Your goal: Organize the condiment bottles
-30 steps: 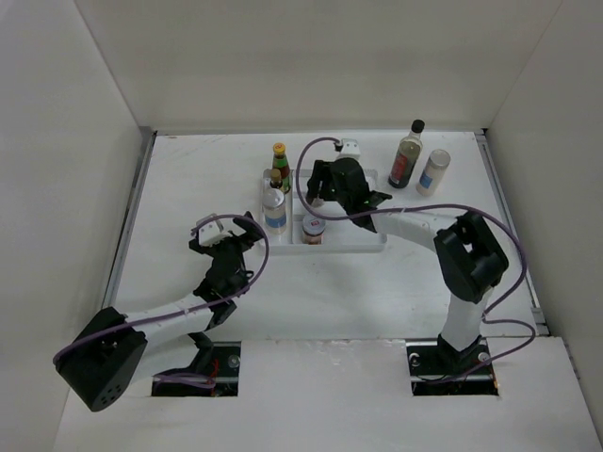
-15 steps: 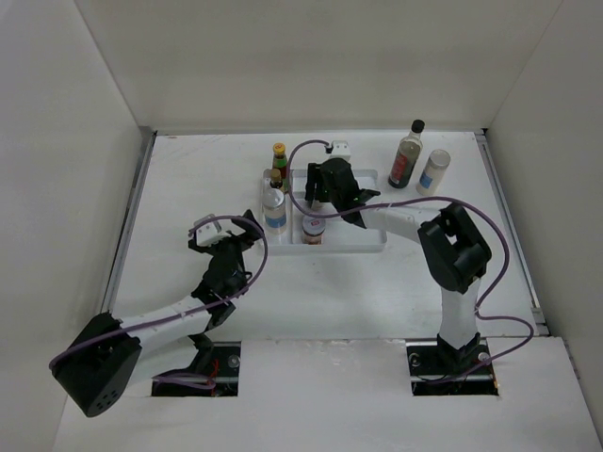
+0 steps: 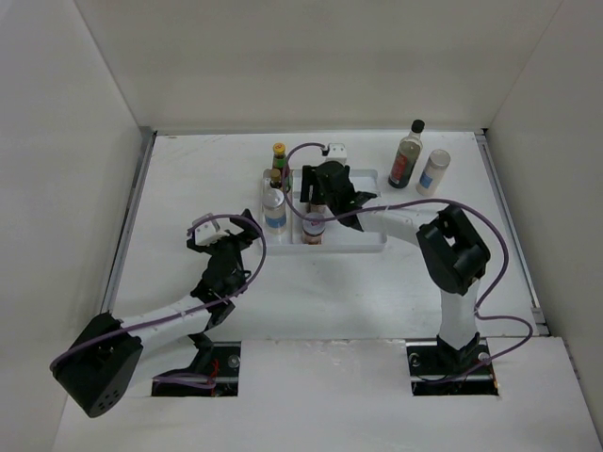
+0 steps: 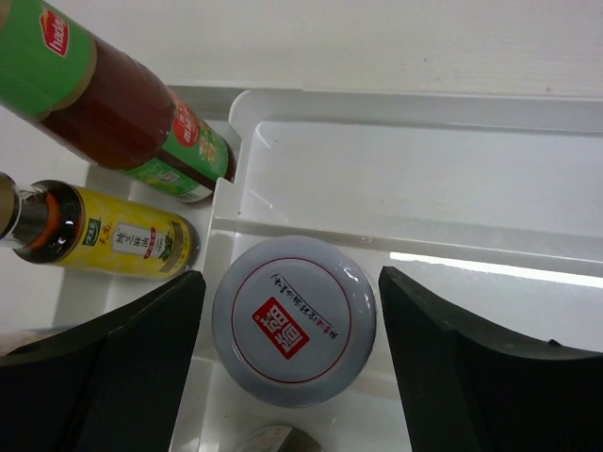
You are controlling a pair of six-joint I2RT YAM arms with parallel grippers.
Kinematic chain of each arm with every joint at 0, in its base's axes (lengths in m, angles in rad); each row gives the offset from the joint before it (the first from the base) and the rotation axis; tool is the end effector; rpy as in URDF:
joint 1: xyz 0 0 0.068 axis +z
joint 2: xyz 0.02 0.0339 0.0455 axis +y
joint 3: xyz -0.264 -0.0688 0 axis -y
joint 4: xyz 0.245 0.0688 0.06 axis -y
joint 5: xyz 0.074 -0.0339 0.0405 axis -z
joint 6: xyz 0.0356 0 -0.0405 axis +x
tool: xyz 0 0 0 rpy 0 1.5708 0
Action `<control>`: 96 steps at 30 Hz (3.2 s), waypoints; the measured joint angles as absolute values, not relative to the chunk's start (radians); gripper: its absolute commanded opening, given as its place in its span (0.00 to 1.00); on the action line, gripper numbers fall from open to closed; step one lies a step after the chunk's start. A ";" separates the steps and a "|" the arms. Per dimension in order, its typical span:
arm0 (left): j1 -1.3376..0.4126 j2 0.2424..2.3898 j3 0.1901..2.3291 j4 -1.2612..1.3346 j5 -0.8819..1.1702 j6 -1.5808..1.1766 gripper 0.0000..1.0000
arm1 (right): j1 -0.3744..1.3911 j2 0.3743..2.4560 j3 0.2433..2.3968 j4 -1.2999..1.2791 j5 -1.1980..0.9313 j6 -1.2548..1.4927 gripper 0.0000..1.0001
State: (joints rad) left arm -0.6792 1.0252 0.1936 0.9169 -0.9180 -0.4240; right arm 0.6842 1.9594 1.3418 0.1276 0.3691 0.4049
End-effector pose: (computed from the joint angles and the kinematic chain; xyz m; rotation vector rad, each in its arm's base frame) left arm 0.1638 -0.0959 0.2067 -0.5451 1.4214 -0.2009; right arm 0.3561 0.2739 0.2144 -0.0573 2.0380 0.3062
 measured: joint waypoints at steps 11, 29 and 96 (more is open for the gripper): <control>-0.681 0.992 0.194 0.914 -0.916 -0.428 1.00 | 0.668 1.732 1.294 0.077 0.416 0.405 0.90; -0.546 0.951 0.192 0.838 -0.844 -0.474 0.97 | 0.274 1.679 1.403 0.049 0.564 0.288 0.94; -0.508 1.030 0.192 0.787 -0.699 -0.540 0.99 | 0.635 2.027 1.702 0.144 0.448 0.153 0.28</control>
